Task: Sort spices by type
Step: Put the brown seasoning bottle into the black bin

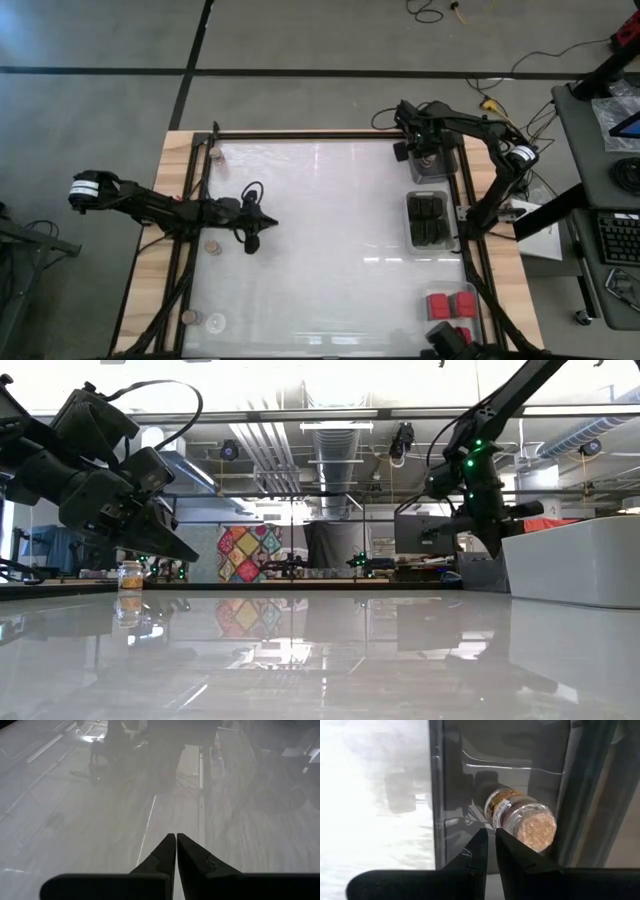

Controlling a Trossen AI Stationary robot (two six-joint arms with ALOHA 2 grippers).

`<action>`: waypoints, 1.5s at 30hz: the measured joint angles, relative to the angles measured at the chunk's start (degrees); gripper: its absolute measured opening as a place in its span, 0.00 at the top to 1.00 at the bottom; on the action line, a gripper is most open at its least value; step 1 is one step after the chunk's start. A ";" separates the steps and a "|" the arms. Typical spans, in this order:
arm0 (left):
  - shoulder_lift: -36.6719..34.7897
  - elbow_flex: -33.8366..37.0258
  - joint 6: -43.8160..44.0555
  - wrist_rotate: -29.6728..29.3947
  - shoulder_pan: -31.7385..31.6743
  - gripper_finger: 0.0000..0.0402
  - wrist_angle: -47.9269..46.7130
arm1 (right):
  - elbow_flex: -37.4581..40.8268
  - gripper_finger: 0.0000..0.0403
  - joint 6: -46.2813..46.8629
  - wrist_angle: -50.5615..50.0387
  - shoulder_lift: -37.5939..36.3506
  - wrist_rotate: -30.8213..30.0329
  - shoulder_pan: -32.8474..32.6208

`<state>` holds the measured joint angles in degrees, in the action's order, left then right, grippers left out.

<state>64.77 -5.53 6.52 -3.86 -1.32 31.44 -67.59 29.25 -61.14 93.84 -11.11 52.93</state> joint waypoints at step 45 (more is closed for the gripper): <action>-0.02 -0.01 0.02 0.02 0.01 1.00 -1.96 | -1.25 0.93 3.99 -0.01 3.96 -12.53 1.84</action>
<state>64.75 -5.54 6.54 -3.84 -1.31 29.49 -68.84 33.24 -61.15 97.80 -23.64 54.76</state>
